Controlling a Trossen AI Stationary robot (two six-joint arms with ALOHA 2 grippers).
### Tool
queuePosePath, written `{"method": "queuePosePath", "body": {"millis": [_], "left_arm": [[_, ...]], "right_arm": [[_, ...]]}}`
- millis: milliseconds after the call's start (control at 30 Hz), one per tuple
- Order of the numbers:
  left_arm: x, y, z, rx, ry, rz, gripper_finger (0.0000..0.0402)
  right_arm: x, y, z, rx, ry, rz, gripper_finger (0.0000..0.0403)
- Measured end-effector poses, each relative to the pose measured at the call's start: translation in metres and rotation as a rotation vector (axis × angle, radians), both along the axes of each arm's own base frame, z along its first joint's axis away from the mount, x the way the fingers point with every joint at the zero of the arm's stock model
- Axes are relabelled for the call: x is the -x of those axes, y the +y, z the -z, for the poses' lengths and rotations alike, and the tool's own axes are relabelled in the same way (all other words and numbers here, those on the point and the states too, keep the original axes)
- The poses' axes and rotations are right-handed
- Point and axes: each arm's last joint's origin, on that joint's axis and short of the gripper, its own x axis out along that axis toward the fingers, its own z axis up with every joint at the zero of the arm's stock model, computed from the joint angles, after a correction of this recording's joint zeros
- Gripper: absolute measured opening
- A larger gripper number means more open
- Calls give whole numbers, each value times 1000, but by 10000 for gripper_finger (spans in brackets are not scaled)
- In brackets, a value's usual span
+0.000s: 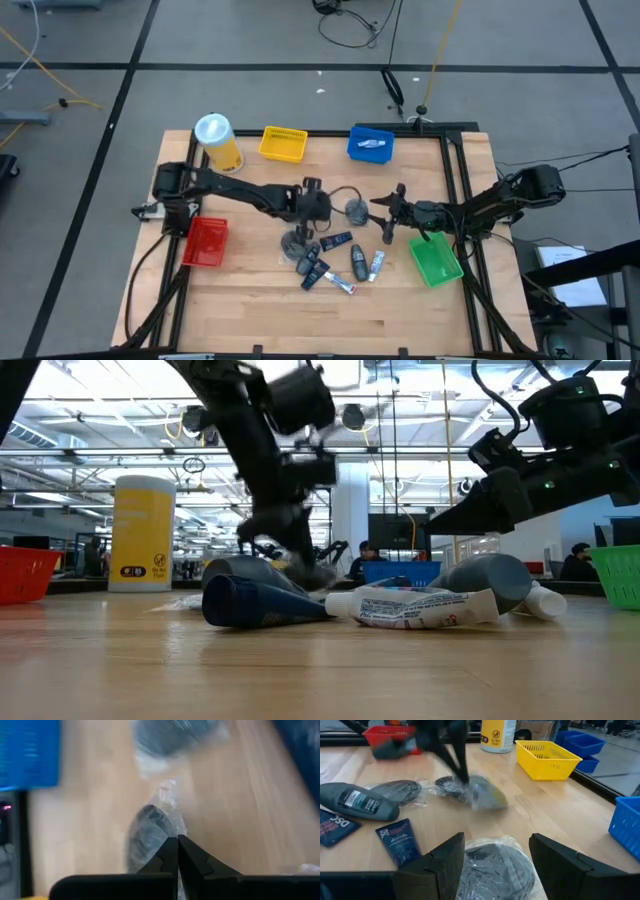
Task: Pick & Place Travel size toiletries
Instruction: Put the black hairbrush into the yellow bin
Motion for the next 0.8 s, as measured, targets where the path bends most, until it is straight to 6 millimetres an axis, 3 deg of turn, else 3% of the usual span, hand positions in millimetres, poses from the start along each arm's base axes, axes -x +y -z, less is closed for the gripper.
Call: {"method": "queuePosePath", "body": {"millis": [133,267,367,467,567,667,800], "left_arm": [[17,20,-51,130,-187,-118,0],[47,77,-95,209,-382,-359,0],[74,124,-109,301,-546,-531,0],[98,165,-99,387,-678,-666,0],[119,191,-76,482,-805,-756,0],[134,200,-52,568,-960,-781,0],[149,194,-24,611,-1068,-880,0]], "right_arm": [[0,1,0,-2,-1,-4,215],[0,1,1,-1,5,-4,215],[0,1,1,-4,10,-3,215],[0,1,1,-14,9,-1,215],[0,1,2,-23,9,1,215],[0,3,1,-27,7,-7,215],[0,6,1,-22,3,-27,215]]}}
